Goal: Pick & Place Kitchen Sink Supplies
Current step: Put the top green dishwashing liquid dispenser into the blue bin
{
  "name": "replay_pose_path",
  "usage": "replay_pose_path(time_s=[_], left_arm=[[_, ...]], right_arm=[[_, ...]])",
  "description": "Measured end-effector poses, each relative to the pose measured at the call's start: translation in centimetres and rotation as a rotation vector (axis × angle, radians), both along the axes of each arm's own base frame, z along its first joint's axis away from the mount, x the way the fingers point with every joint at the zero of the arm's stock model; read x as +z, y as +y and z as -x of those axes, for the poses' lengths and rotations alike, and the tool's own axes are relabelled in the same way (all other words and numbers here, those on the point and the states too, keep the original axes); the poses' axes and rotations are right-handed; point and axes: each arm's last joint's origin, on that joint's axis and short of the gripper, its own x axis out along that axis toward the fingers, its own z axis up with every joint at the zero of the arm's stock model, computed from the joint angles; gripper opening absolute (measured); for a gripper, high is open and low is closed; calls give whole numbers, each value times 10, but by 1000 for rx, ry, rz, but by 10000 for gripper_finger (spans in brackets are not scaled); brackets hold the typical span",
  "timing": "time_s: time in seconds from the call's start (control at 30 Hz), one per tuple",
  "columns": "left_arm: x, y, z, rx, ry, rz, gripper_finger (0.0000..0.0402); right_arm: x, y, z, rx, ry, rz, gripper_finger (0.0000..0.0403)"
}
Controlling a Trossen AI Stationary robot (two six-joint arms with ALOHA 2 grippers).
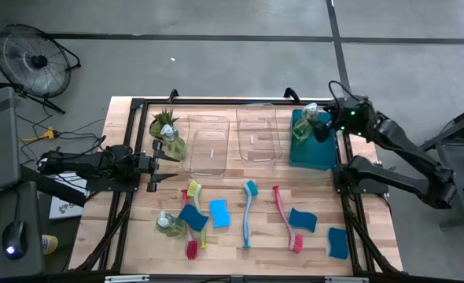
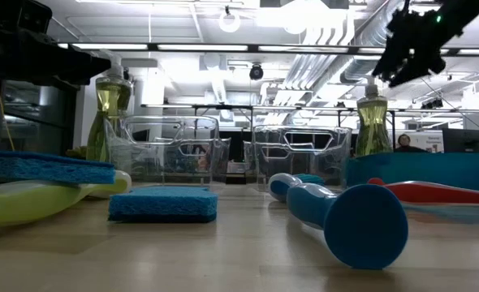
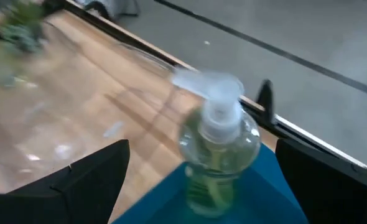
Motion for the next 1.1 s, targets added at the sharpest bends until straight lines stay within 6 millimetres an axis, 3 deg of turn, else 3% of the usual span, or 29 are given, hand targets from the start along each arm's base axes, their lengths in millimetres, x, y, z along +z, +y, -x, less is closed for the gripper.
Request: replay_pose_path(time_s=[0.27,0.77,0.93,1.1], left_arm=[[0,0,0,0,0,0,213],[0,0,0,0,0,0,213],[0,0,0,0,1,0,213],[0,0,0,0,1,0,213]], right_arm=[[31,23,8,133,-151,29,399],[46,57,20,365,-338,59,398],[47,62,9,466,-424,77,398],[28,67,-15,555,-463,76,399]])
